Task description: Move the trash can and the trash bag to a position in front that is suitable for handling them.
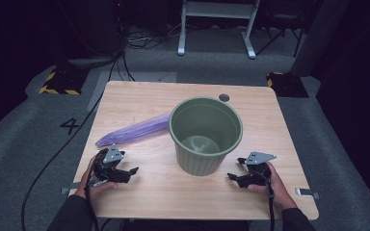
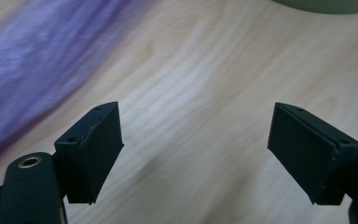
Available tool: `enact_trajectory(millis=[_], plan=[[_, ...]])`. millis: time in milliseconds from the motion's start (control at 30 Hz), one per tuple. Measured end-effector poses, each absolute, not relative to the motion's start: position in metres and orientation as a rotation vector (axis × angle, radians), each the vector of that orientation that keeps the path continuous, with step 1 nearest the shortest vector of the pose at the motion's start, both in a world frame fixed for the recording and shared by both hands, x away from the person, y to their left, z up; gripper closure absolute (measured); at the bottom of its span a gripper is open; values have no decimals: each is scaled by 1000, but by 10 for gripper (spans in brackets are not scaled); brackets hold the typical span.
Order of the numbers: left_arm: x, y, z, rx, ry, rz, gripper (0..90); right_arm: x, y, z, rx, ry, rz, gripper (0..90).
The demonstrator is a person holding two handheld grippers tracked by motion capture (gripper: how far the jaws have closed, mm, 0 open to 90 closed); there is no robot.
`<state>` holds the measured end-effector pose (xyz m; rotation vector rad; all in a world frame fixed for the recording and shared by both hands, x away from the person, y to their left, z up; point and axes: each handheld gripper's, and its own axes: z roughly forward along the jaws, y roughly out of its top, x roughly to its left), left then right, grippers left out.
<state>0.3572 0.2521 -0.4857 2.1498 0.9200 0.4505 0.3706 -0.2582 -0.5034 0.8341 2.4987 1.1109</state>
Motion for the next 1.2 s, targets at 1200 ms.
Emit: enact_trajectory(millis=[1200], plan=[[416,320,-493,2026,1254,532,351,370,-255,-504,824,2522,1126,213]])
